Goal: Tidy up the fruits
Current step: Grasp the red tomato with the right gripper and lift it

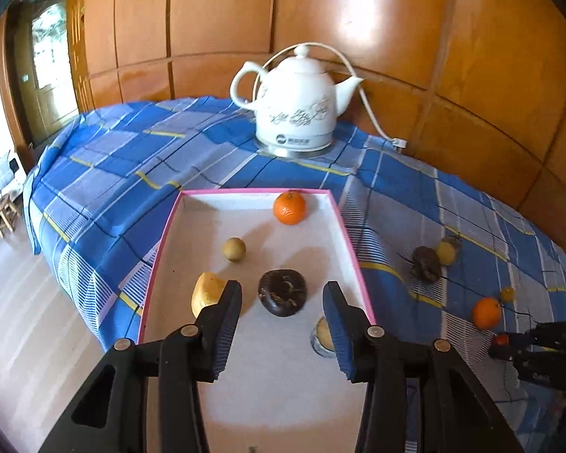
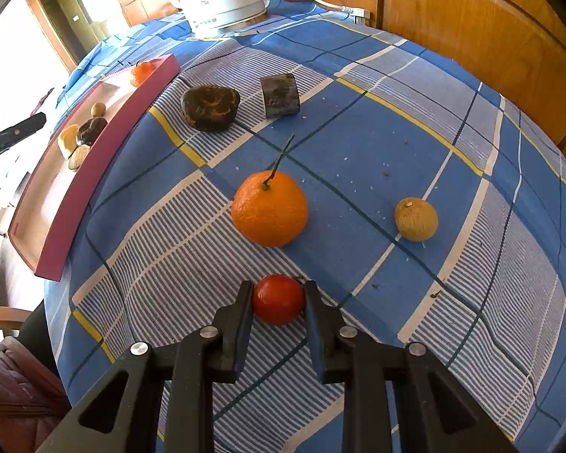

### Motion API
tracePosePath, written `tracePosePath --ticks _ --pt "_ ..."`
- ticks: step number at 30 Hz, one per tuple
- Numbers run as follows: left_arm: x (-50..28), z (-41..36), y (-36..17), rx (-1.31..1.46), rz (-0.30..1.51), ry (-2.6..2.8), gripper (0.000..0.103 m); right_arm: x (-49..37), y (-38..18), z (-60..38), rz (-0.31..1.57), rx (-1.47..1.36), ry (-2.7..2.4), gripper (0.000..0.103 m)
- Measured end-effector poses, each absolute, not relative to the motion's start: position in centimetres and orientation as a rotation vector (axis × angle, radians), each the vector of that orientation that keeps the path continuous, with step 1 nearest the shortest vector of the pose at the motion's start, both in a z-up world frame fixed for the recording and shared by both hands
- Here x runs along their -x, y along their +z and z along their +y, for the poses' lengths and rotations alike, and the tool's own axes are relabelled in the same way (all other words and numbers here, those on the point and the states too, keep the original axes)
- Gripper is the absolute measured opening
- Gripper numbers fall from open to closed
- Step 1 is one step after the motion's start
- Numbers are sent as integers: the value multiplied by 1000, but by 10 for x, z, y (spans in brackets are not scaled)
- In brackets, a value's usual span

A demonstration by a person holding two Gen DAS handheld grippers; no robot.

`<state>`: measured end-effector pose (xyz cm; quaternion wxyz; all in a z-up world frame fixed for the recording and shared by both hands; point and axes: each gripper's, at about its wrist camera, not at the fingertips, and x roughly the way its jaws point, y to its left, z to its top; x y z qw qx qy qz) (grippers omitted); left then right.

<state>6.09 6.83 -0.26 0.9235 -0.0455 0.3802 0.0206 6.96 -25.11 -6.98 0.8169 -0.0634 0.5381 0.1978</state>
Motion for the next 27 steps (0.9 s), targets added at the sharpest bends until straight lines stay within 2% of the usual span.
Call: tracePosePath --ticks 27 --pt "-34 48 24 19 673 11 47 -68 -70 -250 1136 153 422 26"
